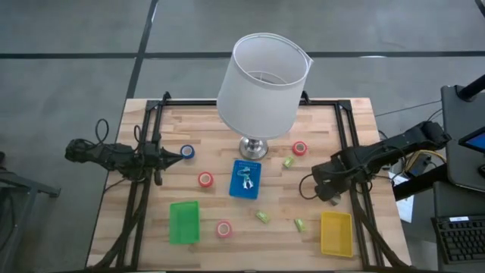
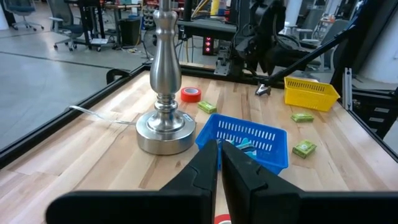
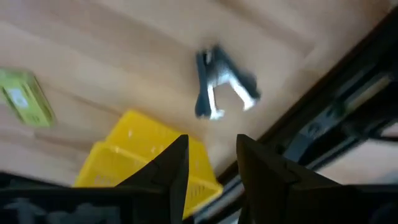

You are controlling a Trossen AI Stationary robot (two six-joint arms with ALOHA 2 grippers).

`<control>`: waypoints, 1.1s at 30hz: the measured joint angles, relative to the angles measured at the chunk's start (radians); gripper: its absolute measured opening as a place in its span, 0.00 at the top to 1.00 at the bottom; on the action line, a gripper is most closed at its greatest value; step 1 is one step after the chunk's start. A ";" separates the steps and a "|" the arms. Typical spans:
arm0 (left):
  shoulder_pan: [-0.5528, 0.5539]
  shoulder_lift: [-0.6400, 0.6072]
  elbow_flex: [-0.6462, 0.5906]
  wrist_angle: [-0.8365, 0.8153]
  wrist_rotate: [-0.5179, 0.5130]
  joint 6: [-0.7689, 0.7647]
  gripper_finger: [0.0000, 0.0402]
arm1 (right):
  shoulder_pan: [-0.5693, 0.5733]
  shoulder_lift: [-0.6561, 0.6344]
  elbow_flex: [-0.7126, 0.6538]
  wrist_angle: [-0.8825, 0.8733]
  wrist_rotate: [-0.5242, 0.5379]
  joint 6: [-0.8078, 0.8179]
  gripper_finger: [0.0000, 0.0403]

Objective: Pick and place Stapler, Stapler remover, tape
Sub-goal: Put the black staple remover into the blue bin

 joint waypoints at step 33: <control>0.000 0.000 0.000 0.000 0.000 0.000 0.94 | 0.033 0.399 0.003 0.142 -0.074 -0.075 0.86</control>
